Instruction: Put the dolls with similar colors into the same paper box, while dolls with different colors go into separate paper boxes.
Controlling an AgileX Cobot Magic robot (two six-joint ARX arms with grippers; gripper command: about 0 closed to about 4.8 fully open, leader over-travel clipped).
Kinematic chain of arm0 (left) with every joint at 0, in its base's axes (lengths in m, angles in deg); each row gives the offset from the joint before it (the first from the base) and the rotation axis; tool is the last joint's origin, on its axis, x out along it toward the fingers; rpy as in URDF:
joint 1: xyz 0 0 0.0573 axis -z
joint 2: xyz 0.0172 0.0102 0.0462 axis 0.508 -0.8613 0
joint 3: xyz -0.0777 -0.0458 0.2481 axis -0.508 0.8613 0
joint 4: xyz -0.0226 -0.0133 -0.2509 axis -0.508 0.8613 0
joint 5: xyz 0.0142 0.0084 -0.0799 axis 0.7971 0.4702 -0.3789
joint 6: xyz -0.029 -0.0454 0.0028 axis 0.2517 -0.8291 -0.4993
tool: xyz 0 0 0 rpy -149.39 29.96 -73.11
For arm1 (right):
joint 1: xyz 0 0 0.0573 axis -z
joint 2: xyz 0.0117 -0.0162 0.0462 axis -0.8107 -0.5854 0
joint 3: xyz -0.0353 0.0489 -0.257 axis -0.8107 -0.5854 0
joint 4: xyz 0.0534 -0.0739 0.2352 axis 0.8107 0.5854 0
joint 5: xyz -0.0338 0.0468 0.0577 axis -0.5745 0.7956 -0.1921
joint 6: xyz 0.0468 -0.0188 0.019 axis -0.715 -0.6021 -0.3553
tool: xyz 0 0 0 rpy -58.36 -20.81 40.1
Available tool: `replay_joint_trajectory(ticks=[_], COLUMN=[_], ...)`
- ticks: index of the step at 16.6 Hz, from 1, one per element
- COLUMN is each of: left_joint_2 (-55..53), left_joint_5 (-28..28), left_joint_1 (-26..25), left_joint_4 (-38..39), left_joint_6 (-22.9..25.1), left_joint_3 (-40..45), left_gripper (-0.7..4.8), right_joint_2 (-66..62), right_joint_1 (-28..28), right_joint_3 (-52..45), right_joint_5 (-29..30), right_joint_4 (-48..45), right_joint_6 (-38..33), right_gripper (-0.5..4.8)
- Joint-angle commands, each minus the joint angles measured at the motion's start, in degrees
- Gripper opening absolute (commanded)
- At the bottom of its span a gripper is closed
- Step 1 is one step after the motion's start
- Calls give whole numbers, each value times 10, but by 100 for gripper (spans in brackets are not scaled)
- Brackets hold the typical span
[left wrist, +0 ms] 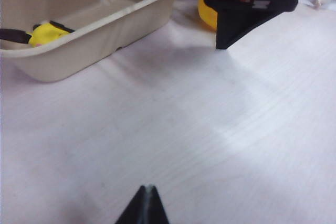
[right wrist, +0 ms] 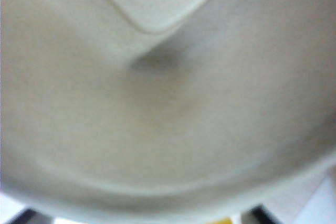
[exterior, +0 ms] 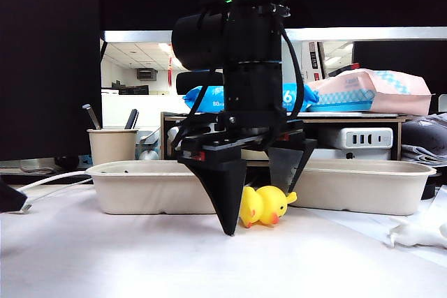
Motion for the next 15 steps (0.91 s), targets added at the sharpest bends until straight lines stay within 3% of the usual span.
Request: replay_joint_trajectory(ticks=[1,3,5,10,15], left_joint_2=[0,0,1,18,87], left_joint_5=[0,0,0,0,2], left_joint_1=[1,0,0,-9,-90], left_joint_4=[-6,-6,-6,-6,-6], left_joint_6=[1,1,1,1,1], left_joint_3=[0,0,0,-1,-1], left_gripper=[-5,-5,-5,-5,-5], right_joint_2=[-3,-3,-3,0,49], right_joint_1=[-1,-1,-1,-1,-7], right_joint_3=[0,0,1,3,10], right_joint_5=[-7,-7,-7,-21,-19], right_joint_4=[2,2,2,5,7], right_joint_6=[0,-1,-1,-10,-17], right_gripper=[363,343,250,249,229])
